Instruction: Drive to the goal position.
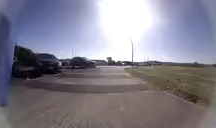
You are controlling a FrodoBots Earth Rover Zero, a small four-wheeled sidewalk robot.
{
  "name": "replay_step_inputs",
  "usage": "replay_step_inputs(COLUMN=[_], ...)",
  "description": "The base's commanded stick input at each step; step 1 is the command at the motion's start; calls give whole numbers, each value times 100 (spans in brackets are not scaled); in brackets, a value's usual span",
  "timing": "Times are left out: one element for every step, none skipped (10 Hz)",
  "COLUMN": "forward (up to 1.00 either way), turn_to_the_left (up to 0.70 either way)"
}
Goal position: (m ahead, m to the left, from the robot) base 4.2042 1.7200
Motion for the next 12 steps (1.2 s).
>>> replay_step_inputs(forward=[100, 100, 100, 100, 100, 100, 100, 100, 100, 100, 100, 100], turn_to_the_left=[0, 0, 0, 0, 0, 0, 0, 0, 0, 0, 0, 0])
